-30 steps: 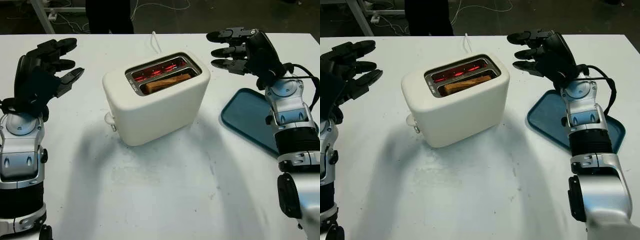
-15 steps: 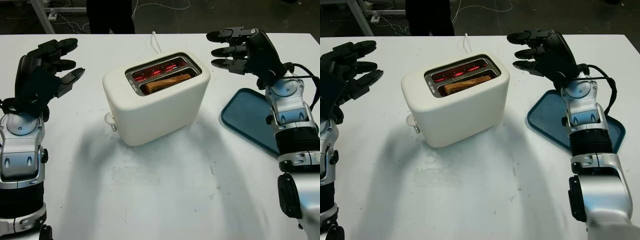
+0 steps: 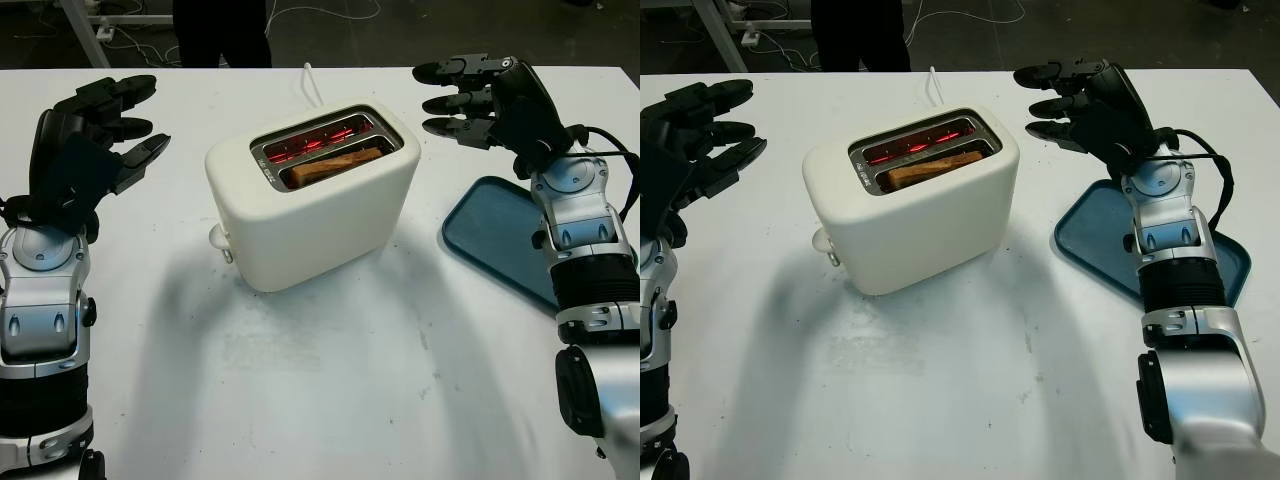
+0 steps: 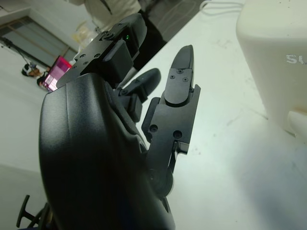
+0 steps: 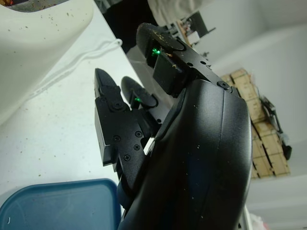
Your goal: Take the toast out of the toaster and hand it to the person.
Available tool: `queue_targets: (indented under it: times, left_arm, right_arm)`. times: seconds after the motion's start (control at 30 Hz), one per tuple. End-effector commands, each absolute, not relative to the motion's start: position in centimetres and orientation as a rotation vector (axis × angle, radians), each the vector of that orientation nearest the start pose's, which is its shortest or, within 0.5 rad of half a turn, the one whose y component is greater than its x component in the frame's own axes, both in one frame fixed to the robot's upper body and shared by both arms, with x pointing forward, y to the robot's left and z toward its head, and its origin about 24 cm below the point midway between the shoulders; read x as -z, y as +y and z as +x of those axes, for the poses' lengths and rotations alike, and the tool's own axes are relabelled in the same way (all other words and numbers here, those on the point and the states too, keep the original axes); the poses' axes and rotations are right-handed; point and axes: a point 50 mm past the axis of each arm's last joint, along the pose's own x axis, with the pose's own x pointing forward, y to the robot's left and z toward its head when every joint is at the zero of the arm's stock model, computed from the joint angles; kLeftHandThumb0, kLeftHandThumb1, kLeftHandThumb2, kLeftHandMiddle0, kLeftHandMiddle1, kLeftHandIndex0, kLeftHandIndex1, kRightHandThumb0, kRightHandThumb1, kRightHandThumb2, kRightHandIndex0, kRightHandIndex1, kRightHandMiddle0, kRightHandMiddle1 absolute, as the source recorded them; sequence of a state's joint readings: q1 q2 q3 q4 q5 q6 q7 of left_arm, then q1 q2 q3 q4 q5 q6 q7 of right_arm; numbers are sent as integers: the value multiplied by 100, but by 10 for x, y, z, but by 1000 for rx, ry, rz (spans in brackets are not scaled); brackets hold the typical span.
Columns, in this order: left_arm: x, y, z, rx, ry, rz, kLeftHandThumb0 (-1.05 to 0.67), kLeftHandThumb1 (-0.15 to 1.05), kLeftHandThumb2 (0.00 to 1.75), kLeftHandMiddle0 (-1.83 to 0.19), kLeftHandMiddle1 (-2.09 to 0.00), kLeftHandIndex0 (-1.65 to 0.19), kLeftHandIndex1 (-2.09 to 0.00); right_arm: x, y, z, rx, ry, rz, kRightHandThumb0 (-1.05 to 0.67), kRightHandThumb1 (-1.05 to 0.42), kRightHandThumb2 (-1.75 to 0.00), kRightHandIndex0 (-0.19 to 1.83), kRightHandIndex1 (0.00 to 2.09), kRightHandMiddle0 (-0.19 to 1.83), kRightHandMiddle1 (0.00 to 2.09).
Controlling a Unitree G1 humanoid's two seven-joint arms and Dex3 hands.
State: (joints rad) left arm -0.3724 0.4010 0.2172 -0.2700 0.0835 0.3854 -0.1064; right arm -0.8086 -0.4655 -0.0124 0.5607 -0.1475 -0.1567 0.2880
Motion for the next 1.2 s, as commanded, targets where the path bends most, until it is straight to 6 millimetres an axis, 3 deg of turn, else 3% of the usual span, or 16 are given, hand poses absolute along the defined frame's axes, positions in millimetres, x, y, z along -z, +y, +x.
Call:
queue_targets:
  times: [0.0, 0.83, 0.93, 1.17]
  left_arm:
    - [-201, 233, 290, -149, -286, 436, -22, 92, 8, -41, -78, -65, -9]
    - [-201, 234, 289, -153, -287, 421, -21, 92, 9, -40, -78, -65, -8]
    - [-201, 234, 290, -150, -292, 423, -20, 92, 9, -40, -79, -65, -8]
    - [-201, 234, 290, -153, -288, 441, -22, 92, 9, -39, -79, -65, -9]
  right_arm:
    - [-210, -203, 377, -204, -352, -627, -1, -85, 0, 91, 5, 82, 0]
    - [-215, -202, 377, -188, -352, -603, 5, -84, 0, 91, 4, 82, 0]
    - [-232, -201, 375, -184, -401, -597, 7, -82, 0, 90, 4, 82, 0]
    - [-286, -189, 362, -275, -557, -617, -6, -69, 0, 94, 7, 87, 3]
